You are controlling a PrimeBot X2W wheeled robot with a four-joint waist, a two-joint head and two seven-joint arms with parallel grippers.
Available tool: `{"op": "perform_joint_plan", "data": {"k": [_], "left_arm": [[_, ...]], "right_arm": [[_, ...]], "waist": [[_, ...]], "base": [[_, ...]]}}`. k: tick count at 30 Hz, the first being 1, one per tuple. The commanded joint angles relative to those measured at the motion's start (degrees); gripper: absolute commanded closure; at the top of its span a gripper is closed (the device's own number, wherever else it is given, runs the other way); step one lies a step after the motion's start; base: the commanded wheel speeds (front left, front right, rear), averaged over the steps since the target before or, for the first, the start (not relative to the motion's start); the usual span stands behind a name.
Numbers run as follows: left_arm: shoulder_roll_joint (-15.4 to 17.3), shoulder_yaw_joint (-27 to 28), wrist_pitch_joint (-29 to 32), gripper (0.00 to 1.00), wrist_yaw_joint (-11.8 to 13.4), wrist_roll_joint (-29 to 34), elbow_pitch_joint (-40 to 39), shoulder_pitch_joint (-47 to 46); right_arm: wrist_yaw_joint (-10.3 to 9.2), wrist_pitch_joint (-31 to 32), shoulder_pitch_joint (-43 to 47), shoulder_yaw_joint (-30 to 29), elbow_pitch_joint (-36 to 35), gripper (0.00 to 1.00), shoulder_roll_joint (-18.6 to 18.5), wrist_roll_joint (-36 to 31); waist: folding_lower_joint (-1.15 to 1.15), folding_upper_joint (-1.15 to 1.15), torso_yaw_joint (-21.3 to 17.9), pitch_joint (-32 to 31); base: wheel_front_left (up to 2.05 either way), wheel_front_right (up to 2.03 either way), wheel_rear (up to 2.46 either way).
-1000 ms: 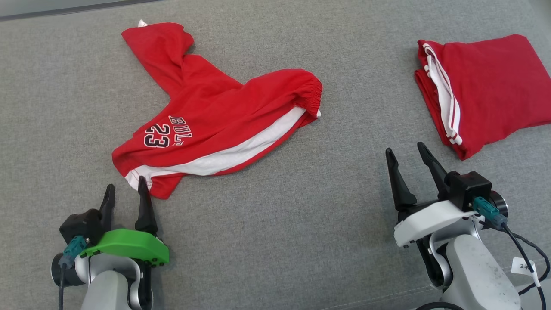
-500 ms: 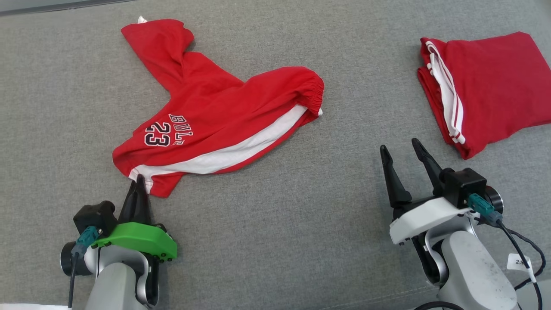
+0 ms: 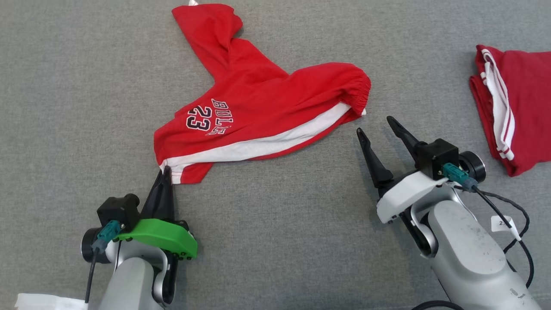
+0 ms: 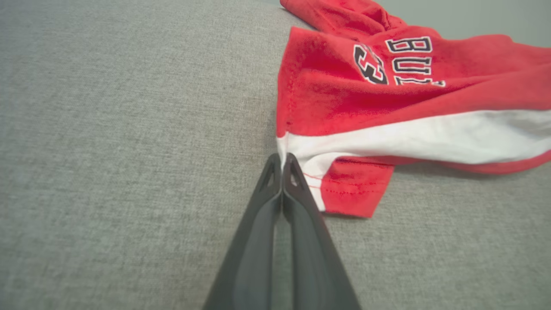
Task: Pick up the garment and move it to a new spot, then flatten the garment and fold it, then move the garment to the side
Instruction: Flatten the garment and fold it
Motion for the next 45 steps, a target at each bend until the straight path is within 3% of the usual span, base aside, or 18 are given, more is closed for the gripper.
{"op": "perform_joint_plan", "data": {"k": [1,14,18,19,21,22,23,31,37,41,45], "left_arm": [[0.18,-0.36,0.04,1.0,0.15,-0.46,-0.46,0.14],[0.19,-2.05,0.04,1.0,0.49,-1.39,-1.87,-1.08],[0.2,-1.92,0.05,1.0,0.34,-1.28,-1.73,-1.25],[0.2,-1.85,0.06,1.0,0.31,-1.22,-1.74,-1.23],[0.21,-1.68,0.06,1.0,0.28,-1.13,-1.82,-1.06],[0.21,-1.56,0.06,1.0,0.25,-1.04,-1.84,-0.95],[0.21,-1.48,0.06,1.0,0.22,-0.9,-1.8,-0.83],[0.2,-0.37,0.04,1.0,-0.16,-0.12,-3.1,1.04],[0.25,2.47,0.04,1.0,-1.49,3.55,-5.73,1.43],[3.04,5.08,0.04,1.0,-2.73,7.02,-6.14,-1.88],[7.86,3.93,0.04,1.0,-3.65,9.64,-4.8,-9.44]], "right_arm": [[-0.04,-0.07,-0.86,0.13,0.73,0.0,-0.84,0.12],[-0.04,-0.07,-5.39,0.73,4.15,0.0,-1.37,-1.6],[-0.04,-0.07,-6.07,0.68,4.78,0.08,-1.48,-2.08],[-0.04,-0.07,-6.2,0.63,4.84,0.14,-1.48,-2.25],[-0.04,-0.07,-6.23,0.72,4.9,0.56,-1.39,-2.88],[-0.04,-0.07,-6.14,0.8,4.56,0.83,-1.25,-3.12],[-0.04,-0.07,-5.98,0.61,4.25,1.0,-1.19,-3.3],[-0.04,-0.07,-1.83,0.54,0.07,1.0,-1.58,-1.34],[-0.04,-0.08,1.75,5.44,-4.26,1.0,-3.06,8.72],[-0.04,-0.08,-0.18,8.58,-6.35,1.0,-4.46,17.8],[-0.04,-0.08,-4.97,10.71,-7.63,1.0,-6.54,25.52]], "waist": [[0.0,0.0,1.46,1.1],[0.0,0.0,2.47,3.14],[0.0,0.0,2.89,3.31],[0.0,0.0,2.96,3.33],[0.0,0.0,3.07,3.33],[0.0,0.0,3.09,3.32],[0.0,0.0,3.09,3.23],[0.0,0.0,2.55,-1.01],[0.0,0.0,1.25,-9.32],[0.0,0.0,0.13,-14.7],[0.0,0.0,-0.36,-17.95]], "base": [[0.0,0.0,0.0],[0.0,0.0,0.0],[0.0,0.0,0.0],[0.0,0.0,0.0],[0.0,0.0,0.0],[0.0,0.0,0.0],[0.0,0.0,0.0],[0.0,0.0,0.0],[0.0,0.0,0.0],[0.0,0.0,0.0],[0.0,0.0,0.0]]}}
